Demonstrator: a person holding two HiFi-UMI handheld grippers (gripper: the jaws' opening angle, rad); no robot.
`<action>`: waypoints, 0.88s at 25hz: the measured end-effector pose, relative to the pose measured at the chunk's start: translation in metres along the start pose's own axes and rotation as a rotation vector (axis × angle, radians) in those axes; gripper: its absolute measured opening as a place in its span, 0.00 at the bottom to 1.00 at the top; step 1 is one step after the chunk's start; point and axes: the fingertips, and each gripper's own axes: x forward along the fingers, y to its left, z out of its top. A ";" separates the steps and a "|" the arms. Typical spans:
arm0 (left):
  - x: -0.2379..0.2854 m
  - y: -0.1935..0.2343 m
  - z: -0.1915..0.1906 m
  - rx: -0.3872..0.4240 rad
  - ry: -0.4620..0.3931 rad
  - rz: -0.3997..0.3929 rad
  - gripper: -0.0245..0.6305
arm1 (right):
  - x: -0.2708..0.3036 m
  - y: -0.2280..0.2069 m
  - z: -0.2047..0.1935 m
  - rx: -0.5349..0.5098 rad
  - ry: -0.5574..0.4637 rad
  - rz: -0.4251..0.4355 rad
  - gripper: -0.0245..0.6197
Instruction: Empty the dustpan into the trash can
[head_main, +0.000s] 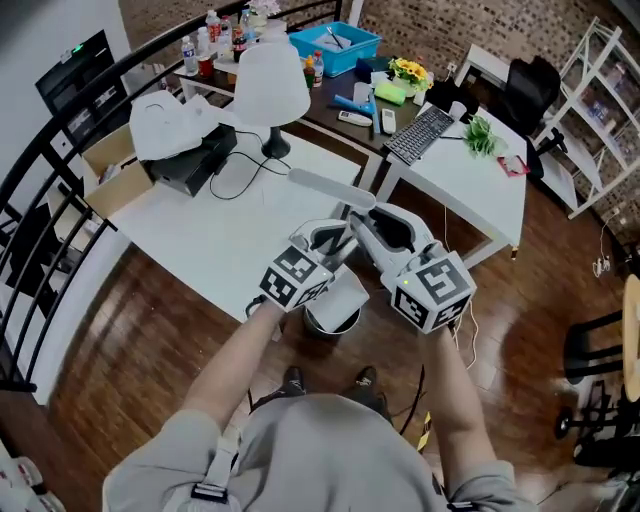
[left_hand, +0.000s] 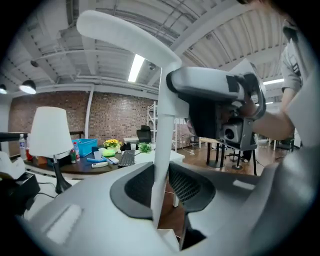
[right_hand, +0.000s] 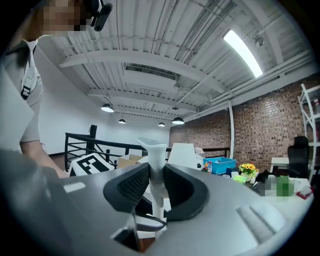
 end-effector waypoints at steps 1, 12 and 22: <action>0.007 0.002 0.004 0.012 -0.003 0.008 0.17 | -0.002 -0.009 0.002 0.005 -0.009 -0.006 0.18; 0.121 -0.043 0.090 0.094 0.008 -0.040 0.18 | -0.090 -0.134 0.047 0.055 -0.111 -0.035 0.18; 0.239 -0.109 0.104 0.077 0.012 -0.100 0.17 | -0.178 -0.227 0.019 0.044 -0.084 -0.054 0.19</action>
